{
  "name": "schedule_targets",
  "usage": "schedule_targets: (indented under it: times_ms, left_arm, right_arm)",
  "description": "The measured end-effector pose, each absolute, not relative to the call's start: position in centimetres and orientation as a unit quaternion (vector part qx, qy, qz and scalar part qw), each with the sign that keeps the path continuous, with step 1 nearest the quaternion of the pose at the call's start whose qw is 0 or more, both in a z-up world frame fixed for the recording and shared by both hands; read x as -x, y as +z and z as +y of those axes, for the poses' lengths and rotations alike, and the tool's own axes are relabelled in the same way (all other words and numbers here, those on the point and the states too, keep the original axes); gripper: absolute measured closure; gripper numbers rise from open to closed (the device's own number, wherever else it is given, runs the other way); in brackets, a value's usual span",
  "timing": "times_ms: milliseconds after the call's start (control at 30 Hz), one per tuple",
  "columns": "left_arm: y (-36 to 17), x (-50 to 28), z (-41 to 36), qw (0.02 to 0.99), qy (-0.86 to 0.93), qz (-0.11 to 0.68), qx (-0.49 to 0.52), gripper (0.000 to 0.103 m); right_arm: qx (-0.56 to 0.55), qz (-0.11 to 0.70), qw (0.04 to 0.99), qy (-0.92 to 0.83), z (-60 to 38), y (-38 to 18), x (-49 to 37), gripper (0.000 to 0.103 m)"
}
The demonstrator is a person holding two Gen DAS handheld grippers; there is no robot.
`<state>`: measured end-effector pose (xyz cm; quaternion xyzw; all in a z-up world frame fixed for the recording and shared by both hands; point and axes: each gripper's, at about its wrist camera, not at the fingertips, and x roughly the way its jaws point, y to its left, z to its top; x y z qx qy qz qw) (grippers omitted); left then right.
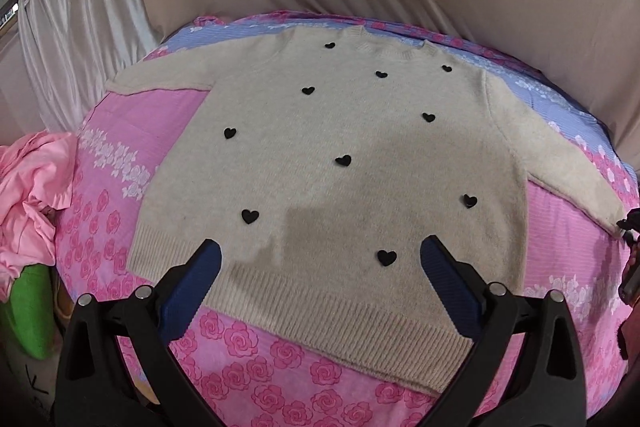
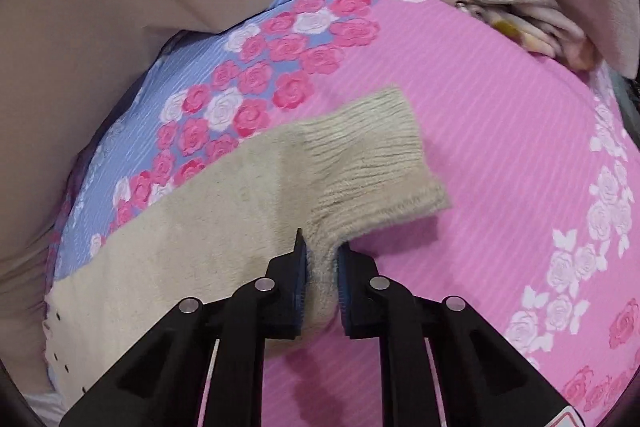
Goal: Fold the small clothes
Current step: 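Grasp the sweater sleeve cuff with the right gripper and lift it, then fold the held sleeve across the sweater body and open the right gripper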
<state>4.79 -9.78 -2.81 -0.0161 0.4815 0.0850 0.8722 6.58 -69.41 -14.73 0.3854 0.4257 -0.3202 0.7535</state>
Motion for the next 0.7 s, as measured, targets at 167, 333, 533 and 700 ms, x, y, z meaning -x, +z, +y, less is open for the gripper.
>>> schedule_targets:
  times_ms: [167, 333, 533, 700]
  left_arm:
    - [-3.3, -6.1, -8.3, 0.868, 0.081, 0.488, 0.036, 0.005]
    - [-3.7, -8.1, -5.6, 0.866, 0.054, 0.492, 0.068, 0.005]
    - [-2.8, -9.3, -0.7, 0.877, 0.042, 0.471, 0.084, 0.005]
    - [-2.8, -9.3, 4.4, 0.884, 0.066, 0.457, 0.069, 0.005]
  right_arm:
    - [-0.381, 0.363, 0.812, -0.252, -65.6, -8.9, -8.6, 0.092]
    - [-0.345, 0.329, 0.873, -0.104, -54.8, 0.1, -14.9, 0.092]
    - [-0.289, 0.346, 0.890, 0.074, -35.2, 5.0, -25.3, 0.092]
    - [-0.234, 0.403, 0.871, 0.160, -18.3, 0.7, -32.7, 0.085]
